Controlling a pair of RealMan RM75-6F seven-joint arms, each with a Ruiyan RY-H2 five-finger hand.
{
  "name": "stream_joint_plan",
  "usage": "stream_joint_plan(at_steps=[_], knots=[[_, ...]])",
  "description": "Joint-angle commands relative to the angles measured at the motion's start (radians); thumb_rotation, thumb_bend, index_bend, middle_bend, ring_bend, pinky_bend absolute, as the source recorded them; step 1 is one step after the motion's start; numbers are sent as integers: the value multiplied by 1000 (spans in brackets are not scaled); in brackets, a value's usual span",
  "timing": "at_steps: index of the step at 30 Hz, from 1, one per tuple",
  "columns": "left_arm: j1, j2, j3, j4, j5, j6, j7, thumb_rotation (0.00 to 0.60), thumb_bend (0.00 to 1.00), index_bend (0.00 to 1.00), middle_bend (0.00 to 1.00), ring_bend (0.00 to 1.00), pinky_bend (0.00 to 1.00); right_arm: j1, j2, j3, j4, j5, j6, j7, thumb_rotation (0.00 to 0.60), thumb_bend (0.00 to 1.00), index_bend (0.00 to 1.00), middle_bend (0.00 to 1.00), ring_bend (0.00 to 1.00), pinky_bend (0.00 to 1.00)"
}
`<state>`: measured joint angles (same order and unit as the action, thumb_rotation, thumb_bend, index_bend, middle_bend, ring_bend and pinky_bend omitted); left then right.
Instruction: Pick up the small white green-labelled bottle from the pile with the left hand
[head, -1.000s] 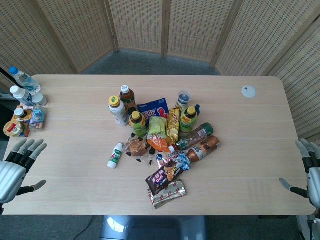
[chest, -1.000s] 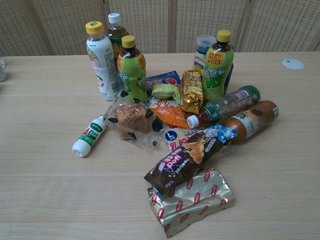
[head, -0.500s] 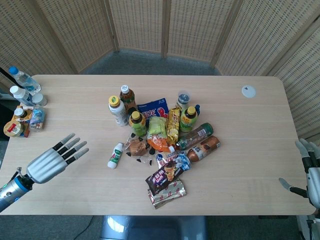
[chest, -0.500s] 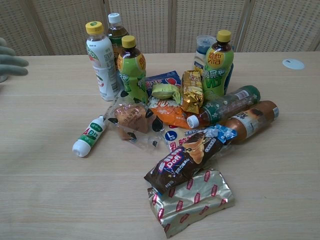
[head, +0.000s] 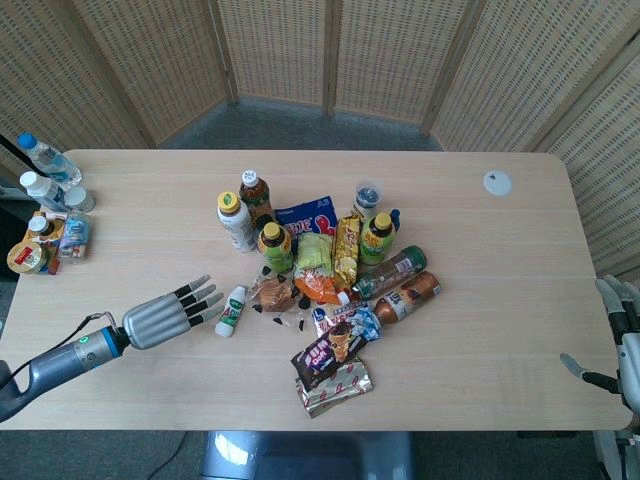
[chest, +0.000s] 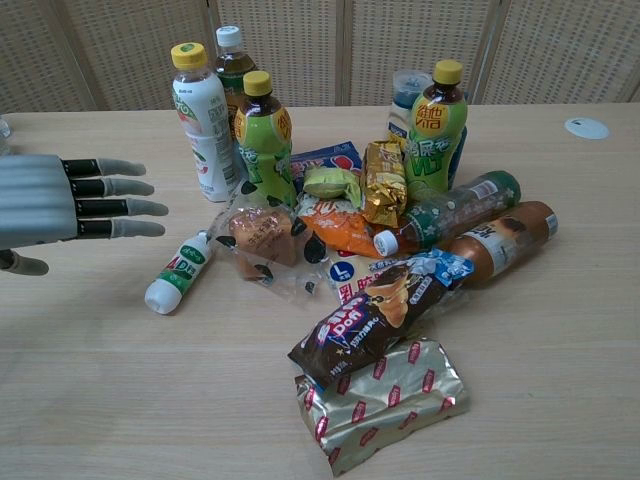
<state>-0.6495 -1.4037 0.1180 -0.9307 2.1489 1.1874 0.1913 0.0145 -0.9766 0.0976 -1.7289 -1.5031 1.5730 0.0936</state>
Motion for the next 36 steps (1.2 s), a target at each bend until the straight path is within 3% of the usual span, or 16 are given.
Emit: stream_joint_plan(at_steps=[1, 14, 27, 29, 31, 33, 36], knots=[[-30, -18, 17, -7, 3, -37, 30, 600, 0, 0, 0, 0, 78, -1, 2, 2, 0, 1, 3, 5, 587, 0, 0, 0, 0, 0], [-101, -91, 53, -8, -27, -152, 135, 600, 0, 0, 0, 0, 90, -7, 20, 8, -6, 7, 12, 37, 586, 0, 0, 0, 0, 0], [-127, -167, 50, -10, -108, -236, 215, 600, 0, 14, 0, 0, 138, -8, 31, 12, -5, 12, 10, 68, 586, 0, 0, 0, 0, 0], [-127, -175, 55, -5, -113, -236, 223, 600, 0, 83, 6, 27, 192, -8, 31, 12, -5, 12, 11, 69, 585, 0, 0, 0, 0, 0], [-124, -186, 60, 4, -116, -226, 228, 600, 0, 223, 90, 125, 269, -9, 32, 12, -5, 10, 12, 69, 585, 0, 0, 0, 0, 0], [-120, -197, 65, 18, -117, -208, 232, 600, 0, 396, 261, 280, 375, -10, 32, 13, -5, 9, 14, 69, 585, 0, 0, 0, 0, 0], [-117, -207, 76, 38, -112, -176, 227, 600, 0, 567, 443, 479, 537, -11, 32, 13, -7, 8, 17, 68, 586, 0, 0, 0, 0, 0]])
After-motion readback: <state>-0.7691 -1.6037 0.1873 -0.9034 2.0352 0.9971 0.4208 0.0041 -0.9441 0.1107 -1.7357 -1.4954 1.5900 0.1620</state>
